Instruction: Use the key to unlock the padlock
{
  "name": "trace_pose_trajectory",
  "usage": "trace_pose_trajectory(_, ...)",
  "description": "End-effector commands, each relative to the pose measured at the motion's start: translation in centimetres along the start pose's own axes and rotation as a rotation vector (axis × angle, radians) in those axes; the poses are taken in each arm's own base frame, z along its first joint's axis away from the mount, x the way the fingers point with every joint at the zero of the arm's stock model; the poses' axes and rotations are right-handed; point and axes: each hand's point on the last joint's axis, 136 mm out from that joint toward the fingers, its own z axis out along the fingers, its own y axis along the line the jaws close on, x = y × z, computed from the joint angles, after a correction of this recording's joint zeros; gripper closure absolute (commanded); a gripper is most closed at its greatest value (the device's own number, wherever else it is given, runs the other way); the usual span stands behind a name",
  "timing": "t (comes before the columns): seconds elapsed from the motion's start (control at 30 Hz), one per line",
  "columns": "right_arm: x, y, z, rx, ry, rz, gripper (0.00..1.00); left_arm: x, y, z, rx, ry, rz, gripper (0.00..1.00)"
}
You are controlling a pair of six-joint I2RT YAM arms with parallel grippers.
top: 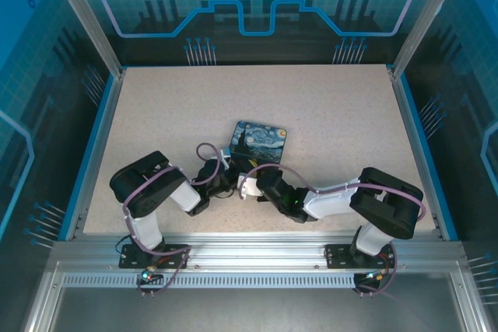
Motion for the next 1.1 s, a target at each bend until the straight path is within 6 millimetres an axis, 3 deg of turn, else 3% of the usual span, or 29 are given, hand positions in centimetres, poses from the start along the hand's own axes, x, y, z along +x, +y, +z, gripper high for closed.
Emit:
trace_pose_trajectory(0.0,0.0,-2.2,0.0,0.065,0.031,0.072,1.00,0.7,-1.4,-0.3,0.068,0.029,0.006,0.90)
trace_pose_trajectory(0.37,-0.6,-4.9,-0.3,0.087,0.026,0.368,1.00,0.7,-1.5,-0.5,0.074,0.025,0.004,0.90)
trace_pose_trajectory(0.67,0.9,-3.4,0.4,0.053,-0.027,0.644,1.00,0.7,-1.1,-0.5,0.064,0.024,0.002,0.90)
trace_pose_trajectory(0.9,1.4,-1.9,0.9,0.008,-0.016,0.683,1.00,0.6,-0.5,-0.4,0.051,0.023,0.001,0.90)
trace_pose_trajectory(1.07,1.3,-1.6,1.0,-0.009,-0.018,0.710,1.00,0.6,0.0,-0.5,0.035,0.018,0.012,0.77)
